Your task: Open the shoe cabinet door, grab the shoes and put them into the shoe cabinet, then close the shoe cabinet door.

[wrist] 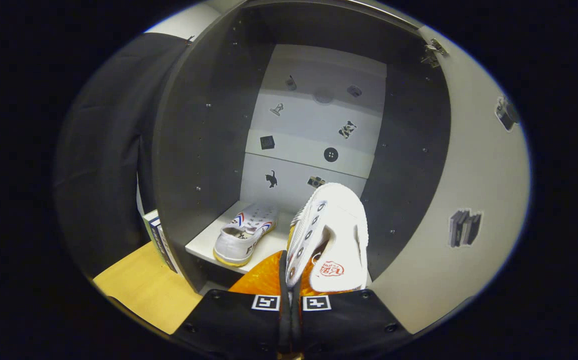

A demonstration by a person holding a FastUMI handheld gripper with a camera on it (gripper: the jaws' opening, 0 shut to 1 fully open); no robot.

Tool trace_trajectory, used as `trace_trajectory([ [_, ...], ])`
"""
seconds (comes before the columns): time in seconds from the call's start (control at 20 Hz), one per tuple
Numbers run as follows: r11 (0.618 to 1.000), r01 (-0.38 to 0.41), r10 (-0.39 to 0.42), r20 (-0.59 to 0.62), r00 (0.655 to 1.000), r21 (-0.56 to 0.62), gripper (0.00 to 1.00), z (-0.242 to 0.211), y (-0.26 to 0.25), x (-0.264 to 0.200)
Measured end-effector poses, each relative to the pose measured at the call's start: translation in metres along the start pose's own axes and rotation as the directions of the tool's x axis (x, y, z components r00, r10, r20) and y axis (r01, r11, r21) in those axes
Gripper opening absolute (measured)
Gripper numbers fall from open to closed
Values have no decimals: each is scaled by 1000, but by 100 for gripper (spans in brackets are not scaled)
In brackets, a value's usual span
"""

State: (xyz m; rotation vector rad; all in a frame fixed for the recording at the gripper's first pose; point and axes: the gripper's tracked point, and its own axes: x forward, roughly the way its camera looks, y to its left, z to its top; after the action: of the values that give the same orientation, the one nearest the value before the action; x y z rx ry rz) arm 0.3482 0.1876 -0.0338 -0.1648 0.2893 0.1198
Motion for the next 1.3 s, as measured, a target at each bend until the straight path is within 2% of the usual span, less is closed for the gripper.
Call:
trace_trajectory([
  [0.3,996,37,-41,-41,998,-81,3,-14,-10,76],
  [0.6,997,22,-29,-114,993,-70,2,-25,-15,127],
  [0.8,1000,6,-7,-125,992,-13,3,-15,-19,147],
  [1.0,998,28,-34,-120,992,-48,2,2,-31,178],
  [1.3,999,30,-35,-190,981,-26,5,-14,-33,206],
])
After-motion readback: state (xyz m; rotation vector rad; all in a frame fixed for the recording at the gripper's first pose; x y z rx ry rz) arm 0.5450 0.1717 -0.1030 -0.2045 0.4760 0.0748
